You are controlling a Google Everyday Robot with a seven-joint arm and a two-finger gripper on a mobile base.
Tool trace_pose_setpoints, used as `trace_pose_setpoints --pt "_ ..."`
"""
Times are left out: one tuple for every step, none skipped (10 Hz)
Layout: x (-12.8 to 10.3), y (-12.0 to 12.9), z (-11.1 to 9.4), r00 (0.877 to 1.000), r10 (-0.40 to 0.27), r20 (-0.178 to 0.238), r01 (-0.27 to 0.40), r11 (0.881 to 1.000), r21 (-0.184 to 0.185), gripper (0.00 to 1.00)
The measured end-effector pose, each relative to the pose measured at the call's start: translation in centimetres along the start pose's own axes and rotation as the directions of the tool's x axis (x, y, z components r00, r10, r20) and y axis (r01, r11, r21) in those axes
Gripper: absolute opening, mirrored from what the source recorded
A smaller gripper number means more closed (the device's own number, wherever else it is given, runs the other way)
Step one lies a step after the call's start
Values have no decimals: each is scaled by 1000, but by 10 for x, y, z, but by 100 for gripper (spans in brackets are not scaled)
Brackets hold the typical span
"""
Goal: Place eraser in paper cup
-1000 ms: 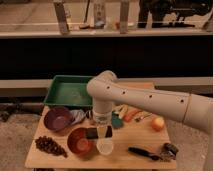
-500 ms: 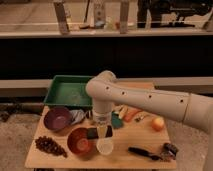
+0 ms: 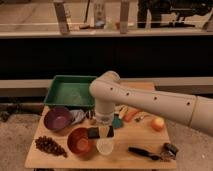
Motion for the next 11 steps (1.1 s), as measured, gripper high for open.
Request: trace_pose_setpoints --pt "-1 -2 -1 1000 0 -10 0 1000 -3 0" --pt "-5 -4 -3 1000 2 -16 -2 1000 -8 0" --pt "-10 -8 -4 1000 4 -23 -5 1000 -11 0" --pt "-11 -10 -5 1000 -2 -26 2 1000 -11 0" --pt "-11 -12 -6 1000 -15 -27 15 1000 -11 0" --pt "-10 -15 -6 999 -46 -20 46 999 -3 3" --pt "-9 -16 -5 998 -66 -12 66 998 3 11" --pt "-8 -17 -5 997 -79 -8 79 997 6 21" --pt "-8 -18 -4 996 -88 -5 88 996 6 31" --pt "-7 -18 -2 995 -100 -3 100 995 7 43" --pt "-6 -18 -1 994 -105 -5 105 994 5 47"
